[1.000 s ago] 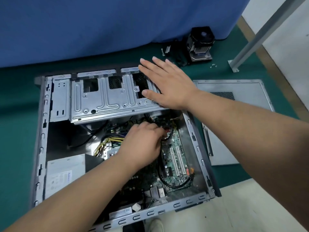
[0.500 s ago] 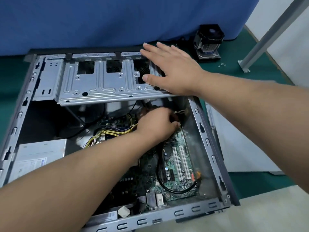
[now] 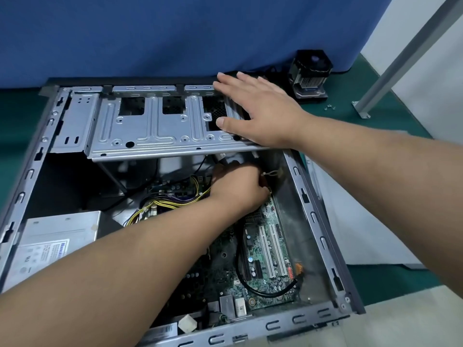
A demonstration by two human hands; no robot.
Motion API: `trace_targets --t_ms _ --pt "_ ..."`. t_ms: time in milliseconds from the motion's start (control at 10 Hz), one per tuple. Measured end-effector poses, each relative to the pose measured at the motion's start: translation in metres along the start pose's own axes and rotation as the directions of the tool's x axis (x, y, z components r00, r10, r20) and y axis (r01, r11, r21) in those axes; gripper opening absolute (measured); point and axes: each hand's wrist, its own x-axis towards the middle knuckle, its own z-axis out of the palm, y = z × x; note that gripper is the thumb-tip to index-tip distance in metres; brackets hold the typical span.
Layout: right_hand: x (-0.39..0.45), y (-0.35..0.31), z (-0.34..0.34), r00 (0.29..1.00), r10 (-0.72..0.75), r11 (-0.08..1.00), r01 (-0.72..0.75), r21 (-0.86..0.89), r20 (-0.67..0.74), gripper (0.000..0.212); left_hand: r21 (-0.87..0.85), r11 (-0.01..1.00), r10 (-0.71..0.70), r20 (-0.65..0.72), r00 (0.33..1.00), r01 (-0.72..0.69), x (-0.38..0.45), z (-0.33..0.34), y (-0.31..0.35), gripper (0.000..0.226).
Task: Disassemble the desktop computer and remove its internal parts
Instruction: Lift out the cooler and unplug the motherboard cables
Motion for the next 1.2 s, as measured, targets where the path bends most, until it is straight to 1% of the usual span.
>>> trace_targets --t_ms 100,200,400,500,600,800,900,1000,1200 --pt "0.000 -0.001 -0.001 1.000 0.002 1.000 -0.002 0.006 0.001 0.073 0.023 0.999 0.046 -0.034 0.998 -0.045 0.001 0.000 0.000 0.033" --pt "0.000 0.000 0.000 1.000 0.003 1.000 -0.003 0.006 -0.001 0.073 0.029 0.998 0.061 -0.037 0.997 -0.060 0.002 -0.001 0.000 0.035" --pt "0.001 -0.001 0.001 1.000 0.009 1.000 -0.009 0.008 -0.002 0.074 -0.018 0.996 0.086 0.039 0.996 -0.085 0.008 -0.008 0.000 0.031" --pt "0.000 0.000 0.001 1.000 0.013 1.000 -0.013 0.013 -0.003 0.074 -0.009 0.993 0.114 0.056 0.992 -0.114 0.009 -0.011 -0.001 0.029" --pt "0.000 0.000 0.001 1.000 0.014 1.000 -0.014 0.014 -0.003 0.074 0.005 0.993 0.119 0.048 0.992 -0.120 0.008 -0.009 0.000 0.029" --pt "-0.001 -0.001 -0.001 1.000 0.015 1.000 -0.015 0.012 -0.001 0.073 -0.029 0.995 0.099 0.011 0.995 -0.099 0.007 -0.003 0.000 0.031" --pt "-0.001 -0.001 -0.001 1.000 0.014 1.000 -0.014 0.013 0.003 0.073 -0.057 0.994 0.098 0.034 0.995 -0.096 0.008 -0.006 -0.001 0.027" --pt "-0.002 -0.002 -0.002 1.000 0.013 1.000 -0.013 0.013 0.006 0.073 -0.069 0.992 0.110 0.056 0.992 -0.106 0.009 -0.008 -0.002 0.029" --pt "-0.002 -0.002 -0.001 1.000 0.012 1.000 -0.012 0.014 0.004 0.073 -0.080 0.994 0.083 0.029 0.996 -0.080 0.008 -0.004 -0.001 0.025"
